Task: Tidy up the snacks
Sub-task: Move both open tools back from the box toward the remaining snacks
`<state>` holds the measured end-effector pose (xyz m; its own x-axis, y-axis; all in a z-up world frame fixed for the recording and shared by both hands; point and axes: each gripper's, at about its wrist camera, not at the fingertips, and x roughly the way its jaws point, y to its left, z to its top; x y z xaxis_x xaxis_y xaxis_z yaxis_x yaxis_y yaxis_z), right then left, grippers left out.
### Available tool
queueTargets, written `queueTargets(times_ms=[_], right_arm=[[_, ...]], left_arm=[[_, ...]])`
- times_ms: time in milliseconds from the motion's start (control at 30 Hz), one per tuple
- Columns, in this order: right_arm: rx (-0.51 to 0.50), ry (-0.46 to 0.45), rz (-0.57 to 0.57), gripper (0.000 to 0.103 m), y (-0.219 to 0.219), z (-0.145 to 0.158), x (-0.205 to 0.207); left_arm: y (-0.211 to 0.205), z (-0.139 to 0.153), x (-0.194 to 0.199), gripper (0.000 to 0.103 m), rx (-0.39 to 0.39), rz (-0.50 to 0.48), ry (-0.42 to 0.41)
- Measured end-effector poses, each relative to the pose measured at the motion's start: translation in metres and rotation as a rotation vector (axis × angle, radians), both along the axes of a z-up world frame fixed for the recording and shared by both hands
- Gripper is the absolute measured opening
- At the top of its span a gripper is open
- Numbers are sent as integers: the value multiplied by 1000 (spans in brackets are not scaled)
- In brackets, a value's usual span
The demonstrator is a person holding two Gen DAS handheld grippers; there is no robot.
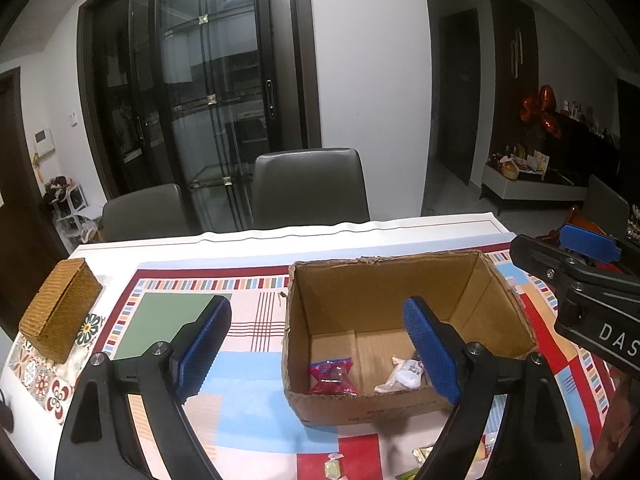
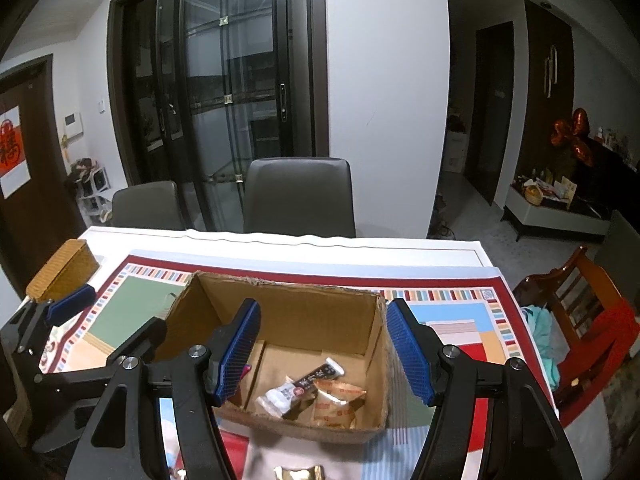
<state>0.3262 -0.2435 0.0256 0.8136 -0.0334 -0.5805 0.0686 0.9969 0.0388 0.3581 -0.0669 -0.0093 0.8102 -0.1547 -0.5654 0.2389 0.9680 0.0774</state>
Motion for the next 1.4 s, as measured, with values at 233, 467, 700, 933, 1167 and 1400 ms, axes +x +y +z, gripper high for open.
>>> queueTargets(times_ms=[233,467,700,933,1167,1400], right_arm=[[4,-8,-6,66,0,-1,-15],[1,-9,-7,66,5,-4,-26],[-5,-13,-5,66,10,-6,-37],[-4,-7,4,66,18,-12,-48],[-10,6,10,66,24,-22,-61],[-4,40,1,66,26,-36,-73]], left_arm=[[3,0,-11,88,9,-5,-12],[9,-2,-25,88,17,-6,-18],[17,-7,-39,88,14,-1,-12],[24,-14,-53,88,14,-3,2],[29,-24,-66,88,31,-13,15],[32,-38,-82,88,41,-40,42]])
